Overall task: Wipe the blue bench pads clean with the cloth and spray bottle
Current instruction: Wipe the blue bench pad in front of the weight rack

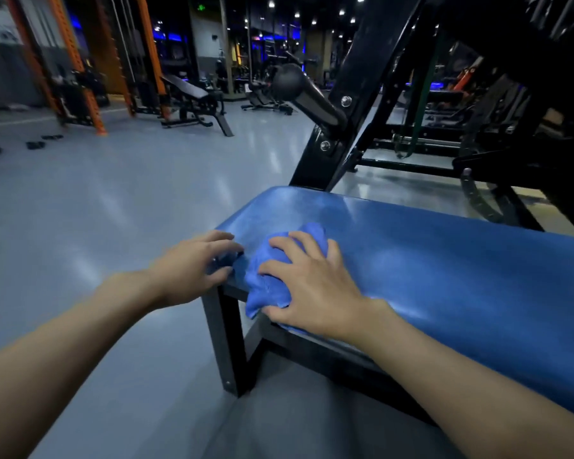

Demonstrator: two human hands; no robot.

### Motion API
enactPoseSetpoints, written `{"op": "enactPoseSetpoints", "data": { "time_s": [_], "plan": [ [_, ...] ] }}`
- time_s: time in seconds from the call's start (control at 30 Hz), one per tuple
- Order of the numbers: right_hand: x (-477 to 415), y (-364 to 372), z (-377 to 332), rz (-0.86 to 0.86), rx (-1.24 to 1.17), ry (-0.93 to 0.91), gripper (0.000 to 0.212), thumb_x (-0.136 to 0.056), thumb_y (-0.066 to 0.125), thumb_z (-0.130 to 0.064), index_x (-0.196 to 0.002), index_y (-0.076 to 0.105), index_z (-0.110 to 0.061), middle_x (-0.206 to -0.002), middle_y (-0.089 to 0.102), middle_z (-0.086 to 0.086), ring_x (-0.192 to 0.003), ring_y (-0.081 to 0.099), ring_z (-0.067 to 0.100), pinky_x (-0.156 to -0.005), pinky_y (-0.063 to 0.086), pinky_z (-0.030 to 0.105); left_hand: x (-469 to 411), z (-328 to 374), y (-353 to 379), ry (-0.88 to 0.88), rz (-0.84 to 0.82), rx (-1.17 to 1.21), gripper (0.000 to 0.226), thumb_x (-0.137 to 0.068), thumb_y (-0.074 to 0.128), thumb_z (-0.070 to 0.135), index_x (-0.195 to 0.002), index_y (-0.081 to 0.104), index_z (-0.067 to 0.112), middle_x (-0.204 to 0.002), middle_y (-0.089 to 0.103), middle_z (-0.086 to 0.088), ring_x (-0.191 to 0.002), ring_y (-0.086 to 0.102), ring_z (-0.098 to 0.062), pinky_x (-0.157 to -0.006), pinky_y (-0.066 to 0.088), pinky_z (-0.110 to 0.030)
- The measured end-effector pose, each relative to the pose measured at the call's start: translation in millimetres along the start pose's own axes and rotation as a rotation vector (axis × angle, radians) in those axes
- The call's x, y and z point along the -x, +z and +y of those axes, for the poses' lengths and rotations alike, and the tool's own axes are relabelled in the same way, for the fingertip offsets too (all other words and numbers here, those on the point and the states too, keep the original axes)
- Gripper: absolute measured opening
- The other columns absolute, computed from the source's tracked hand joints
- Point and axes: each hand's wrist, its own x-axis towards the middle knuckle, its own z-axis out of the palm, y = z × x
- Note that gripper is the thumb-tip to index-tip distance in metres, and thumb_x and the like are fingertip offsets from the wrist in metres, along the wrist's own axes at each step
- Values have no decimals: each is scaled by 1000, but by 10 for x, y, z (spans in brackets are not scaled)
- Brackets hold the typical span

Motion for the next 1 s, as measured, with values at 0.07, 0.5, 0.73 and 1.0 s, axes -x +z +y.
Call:
{"op": "enactPoseSetpoints", "data": {
  "time_s": [0.07, 0.5, 0.73, 1.0],
  "plan": [
    [-191, 89, -151, 6, 72, -6, 45, -69, 63, -55, -110, 64, -36, -141, 45, -2, -133, 37, 32, -91, 33, 54, 15, -236, -1, 10, 26, 65, 40, -90, 62, 28, -131, 61, 26, -138, 51, 11, -120, 54, -9, -102, 44, -31],
    [-782, 295, -485, -100, 147, 20, 67, -83, 6, -62, -137, 45, -51, -163, 21, -1, -148, 21, 32, -102, 30, 61, 64, -838, 41, 145, 42, 285, 61, -76, 63, 19, -136, 56, 16, -134, 56, 10, -109, 54, -4, -92, 35, -3],
    [-1021, 622, -639, 75, 317, 59, 47, -77, 66, -49, -121, 60, -38, -142, 51, 1, -131, 46, 35, -89, 41, 58, 99, -893, 77, 113, 73, 315, 57, -77, 73, 20, -130, 53, 17, -113, 57, 6, -100, 52, -12, -86, 40, -12],
    [-607, 578, -443, 200, 345, 79, 52, -71, 75, -46, -120, 63, -35, -137, 57, 5, -125, 54, 35, -73, 44, 47, 99, -888, 153, 114, 52, 266, 66, -86, 74, 31, -145, 45, 24, -137, 44, 15, -110, 49, 4, -99, 37, -11]
  ]
}}
